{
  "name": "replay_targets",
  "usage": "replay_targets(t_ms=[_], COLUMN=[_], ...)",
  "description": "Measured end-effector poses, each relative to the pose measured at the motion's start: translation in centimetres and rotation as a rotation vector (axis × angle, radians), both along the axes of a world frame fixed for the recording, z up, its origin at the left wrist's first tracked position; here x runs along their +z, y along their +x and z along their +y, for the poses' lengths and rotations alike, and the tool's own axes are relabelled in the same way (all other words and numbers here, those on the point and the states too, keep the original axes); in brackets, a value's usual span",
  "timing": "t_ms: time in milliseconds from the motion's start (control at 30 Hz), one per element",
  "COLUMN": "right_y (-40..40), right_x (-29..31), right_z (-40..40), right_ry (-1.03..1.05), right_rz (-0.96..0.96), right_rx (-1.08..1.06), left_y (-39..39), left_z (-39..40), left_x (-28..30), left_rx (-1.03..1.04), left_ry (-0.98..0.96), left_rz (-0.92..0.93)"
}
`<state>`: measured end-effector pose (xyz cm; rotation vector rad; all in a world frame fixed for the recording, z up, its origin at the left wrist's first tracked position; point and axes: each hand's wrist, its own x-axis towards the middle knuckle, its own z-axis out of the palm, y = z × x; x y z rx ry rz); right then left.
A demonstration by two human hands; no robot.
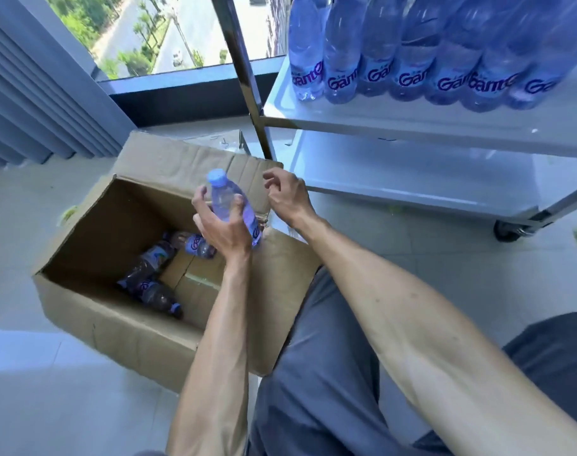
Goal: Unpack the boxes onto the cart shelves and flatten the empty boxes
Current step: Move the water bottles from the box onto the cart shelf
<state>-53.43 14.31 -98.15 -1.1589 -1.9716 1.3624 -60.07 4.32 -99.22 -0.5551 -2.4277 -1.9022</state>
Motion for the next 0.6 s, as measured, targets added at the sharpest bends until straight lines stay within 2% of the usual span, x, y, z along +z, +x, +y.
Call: replay_targets(t_ms=[133, 200, 267, 300, 333, 367, 500, 600], right_y=[3.9, 5.9, 7.5, 8.1, 8.3, 8.4, 7.5, 6.5], right_x=[1.8, 1.6, 0.1, -1.2, -2.0, -1.8, -2.6, -2.1], right_z=[2.0, 1.6, 0.4, -0.4, -0.6, -0.3, -0.3, -1.1], right_ry=[-0.171, -0.375, -0.69, -0.791, -0.822, -0.843, -1.02, -0.993], right_rz=[0.144, 0.265, 0.408, 0.446, 0.404, 0.404, 0.411, 0.439], right_rx=[-0.209, -0.234, -0.232, -0.28, -0.335, -0.361, -0.363, -0.403], left_y=[2.7, 5.0, 8.7, 10.3, 11.0, 11.1, 8.4, 7.5], left_z=[4.2, 6.8, 8.0, 7.7, 7.9, 8.4, 8.8, 8.5], left_x=[3.1, 3.9, 2.5, 1.6, 0.3, 0.2, 0.8, 1.7], left_rx=[-0.016, -0.024, -0.105, -0.157, -0.195, -0.2, -0.109, -0.105], left_ry=[0.168, 0.127, -0.327, -0.506, -0.589, -0.561, -0.284, -0.158], left_rz=[-0.094, -0.046, 0.077, 0.085, 0.107, 0.126, -0.041, -0.082])
